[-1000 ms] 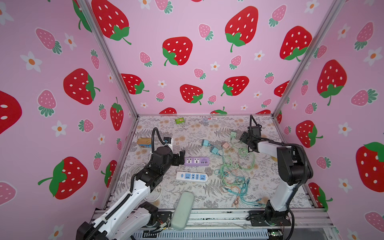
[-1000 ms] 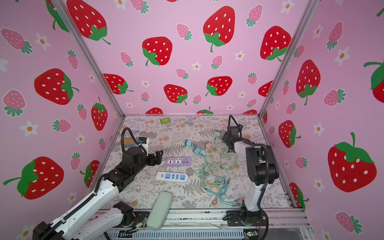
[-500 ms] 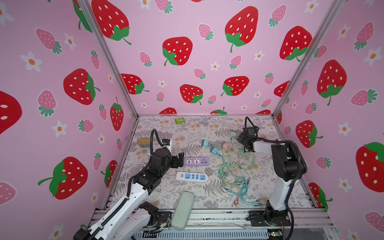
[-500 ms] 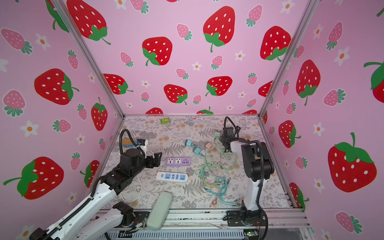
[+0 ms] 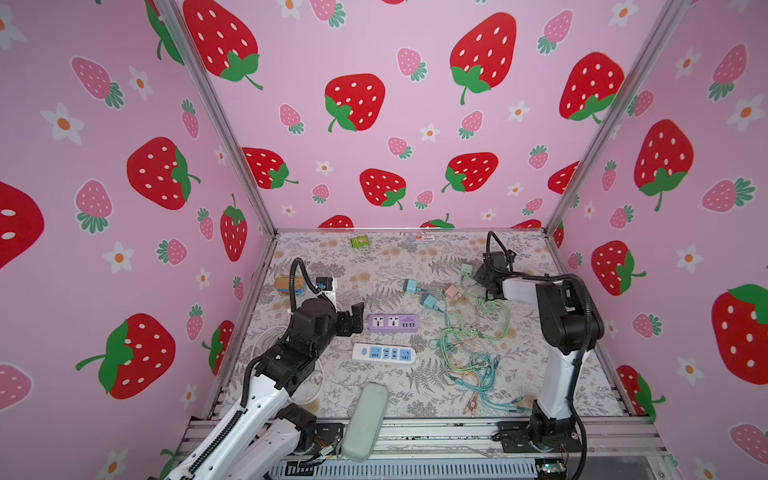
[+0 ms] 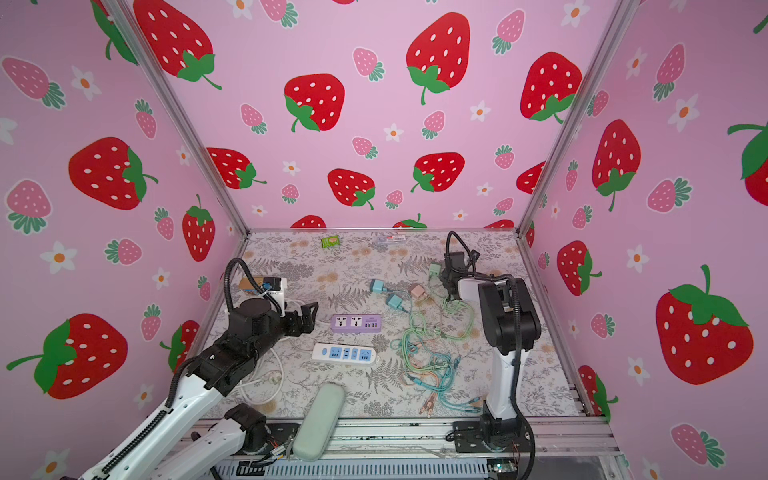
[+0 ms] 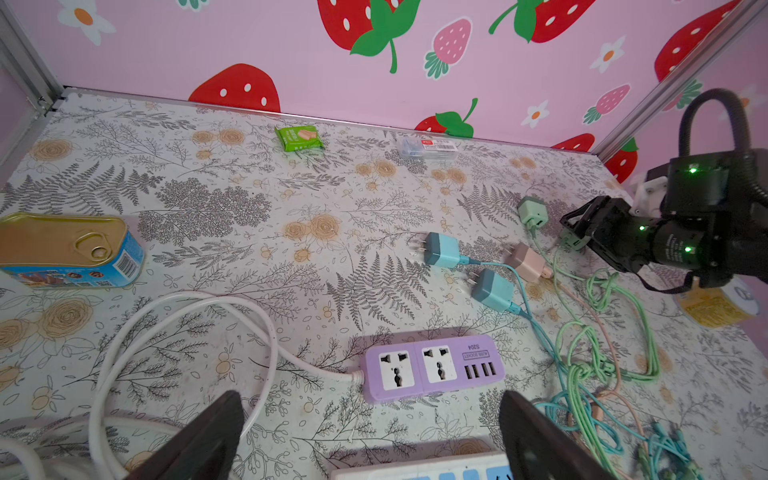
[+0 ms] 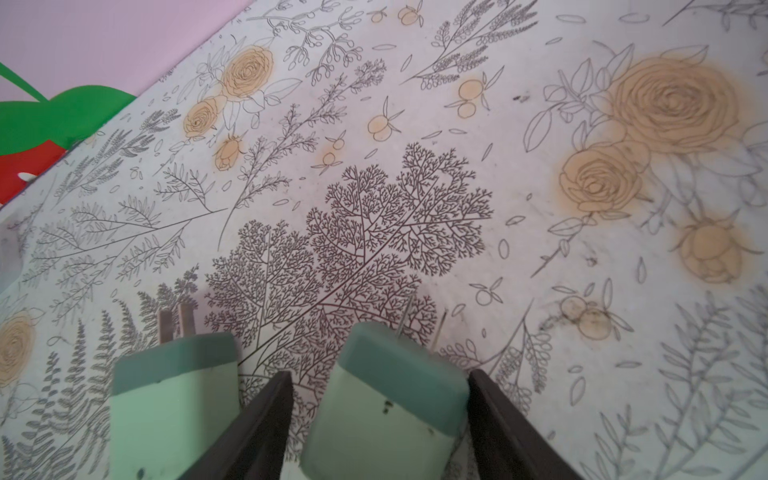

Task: Insert the plug
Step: 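Reach the right gripper down to the pale green charger while the left arm rises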

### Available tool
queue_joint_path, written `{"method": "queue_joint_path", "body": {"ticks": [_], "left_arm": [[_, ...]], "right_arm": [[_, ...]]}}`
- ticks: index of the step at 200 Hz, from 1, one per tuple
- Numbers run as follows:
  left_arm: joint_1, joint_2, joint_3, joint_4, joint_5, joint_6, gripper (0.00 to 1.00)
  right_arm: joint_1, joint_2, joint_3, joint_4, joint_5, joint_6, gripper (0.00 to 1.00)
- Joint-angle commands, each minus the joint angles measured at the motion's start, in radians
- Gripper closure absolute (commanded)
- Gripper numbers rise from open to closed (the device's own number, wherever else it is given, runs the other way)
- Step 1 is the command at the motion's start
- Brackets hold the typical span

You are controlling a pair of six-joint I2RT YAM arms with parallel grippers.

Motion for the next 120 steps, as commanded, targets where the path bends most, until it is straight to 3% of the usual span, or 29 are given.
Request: {"method": "queue_joint_path", "body": {"ticks": [1, 36, 62, 96, 120], "left_arm": [[-0.004, 0.007, 0.051, -0.023, -0.018, -0.011, 0.02], [-0.004, 0.022, 0.05, -0.016, -0.012, -0.017, 0.02], [-0.004, 0.034, 0.054, -0.01, -0.004, -0.02, 0.02], [-0.004, 0.053, 0.058, -0.005, 0.01, -0.026, 0.02], [-0.004, 0.072, 0.066, -0.004, 0.024, -0.028, 0.02]], "right_arm": [[0.004, 0.037, 0.011, -0.046, -0.002, 0.0, 0.38], [0.003, 0.032, 0.022, -0.062, 0.001, -0.057, 0.47], [0.003, 0.026, 0.044, -0.084, 0.002, -0.12, 0.48], [0.003, -0.007, 0.052, -0.092, -0.021, -0.223, 0.6], [0.003, -0.037, 0.046, -0.098, -0.037, -0.281, 0.62]]}}
